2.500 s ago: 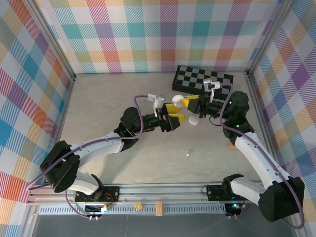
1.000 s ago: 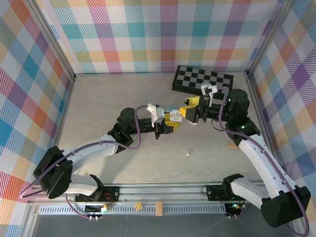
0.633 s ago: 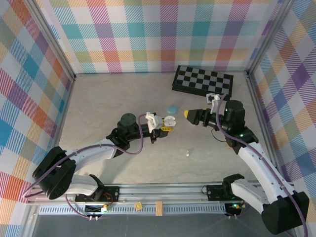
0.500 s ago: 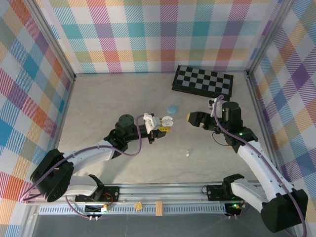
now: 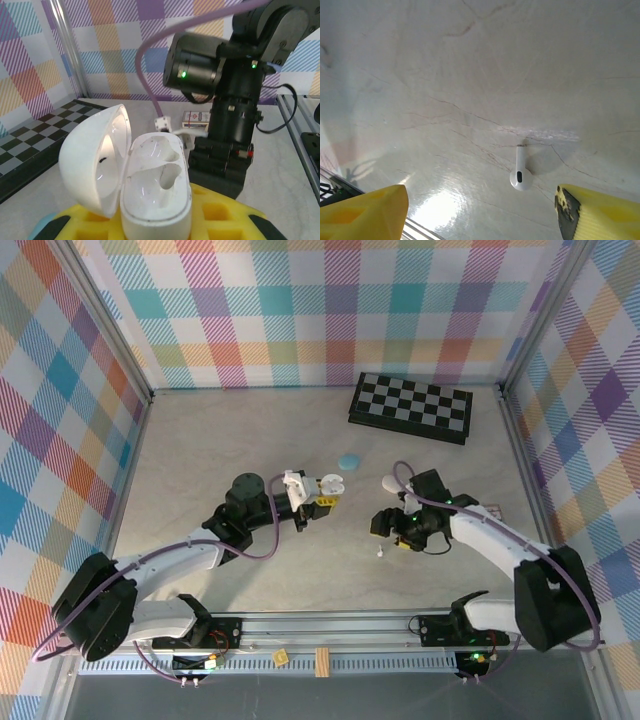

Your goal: Insert the wireless bluetooth earbuds into the charging case

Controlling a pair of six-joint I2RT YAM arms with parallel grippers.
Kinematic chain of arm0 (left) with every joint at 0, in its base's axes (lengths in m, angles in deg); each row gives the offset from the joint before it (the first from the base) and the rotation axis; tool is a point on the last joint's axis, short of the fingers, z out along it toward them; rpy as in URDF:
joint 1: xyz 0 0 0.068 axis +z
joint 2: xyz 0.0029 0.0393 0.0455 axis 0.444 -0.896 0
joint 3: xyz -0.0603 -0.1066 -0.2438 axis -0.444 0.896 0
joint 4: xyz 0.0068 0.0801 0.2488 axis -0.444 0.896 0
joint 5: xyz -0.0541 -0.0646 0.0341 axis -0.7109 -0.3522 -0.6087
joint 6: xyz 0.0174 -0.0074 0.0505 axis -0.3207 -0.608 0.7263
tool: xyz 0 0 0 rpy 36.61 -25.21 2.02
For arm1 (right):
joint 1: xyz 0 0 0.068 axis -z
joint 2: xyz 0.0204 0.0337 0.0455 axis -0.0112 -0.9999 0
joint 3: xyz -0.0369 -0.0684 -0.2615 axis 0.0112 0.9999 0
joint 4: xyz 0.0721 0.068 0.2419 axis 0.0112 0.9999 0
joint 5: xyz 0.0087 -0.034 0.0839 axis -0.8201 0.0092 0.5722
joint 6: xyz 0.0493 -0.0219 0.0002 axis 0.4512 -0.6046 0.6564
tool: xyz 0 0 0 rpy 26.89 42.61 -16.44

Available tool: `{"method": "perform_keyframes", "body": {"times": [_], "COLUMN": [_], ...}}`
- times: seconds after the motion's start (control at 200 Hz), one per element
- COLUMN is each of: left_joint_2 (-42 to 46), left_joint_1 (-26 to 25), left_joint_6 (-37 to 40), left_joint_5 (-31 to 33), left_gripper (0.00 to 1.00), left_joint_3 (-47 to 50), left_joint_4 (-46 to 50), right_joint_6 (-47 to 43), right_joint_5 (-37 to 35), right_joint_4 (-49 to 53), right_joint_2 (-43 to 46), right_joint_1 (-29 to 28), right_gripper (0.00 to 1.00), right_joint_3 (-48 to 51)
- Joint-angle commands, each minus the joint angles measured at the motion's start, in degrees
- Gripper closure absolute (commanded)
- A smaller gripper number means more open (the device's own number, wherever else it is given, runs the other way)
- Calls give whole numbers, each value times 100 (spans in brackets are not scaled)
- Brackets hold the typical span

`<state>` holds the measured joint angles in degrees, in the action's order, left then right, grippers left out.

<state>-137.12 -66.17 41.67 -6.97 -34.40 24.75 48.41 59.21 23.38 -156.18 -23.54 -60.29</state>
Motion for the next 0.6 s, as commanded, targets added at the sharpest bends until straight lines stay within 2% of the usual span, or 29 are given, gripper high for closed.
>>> {"method": "perform_keyframes", "body": {"times": [0.0,0.305,0.595], "left_joint_2": [181,313,396], "left_joint_1": [44,44,44], "left_joint_6": [22,-152,-215], "left_joint_5": [10,44,75], "left_gripper": [84,83,83], "left_joint_3": [104,215,295], "left_joint_4": [-41,-56,-45], "right_joint_6": [13,-177,-553], "right_joint_5": [54,82,-19], "right_joint_4": [-263,-905,-681], "right_joint_2": [-341,-1100,-1201], "right_joint_1": [-165,-533,-959], "right_gripper": [24,29,29], "right_joint_3": [23,-56,-409]}}
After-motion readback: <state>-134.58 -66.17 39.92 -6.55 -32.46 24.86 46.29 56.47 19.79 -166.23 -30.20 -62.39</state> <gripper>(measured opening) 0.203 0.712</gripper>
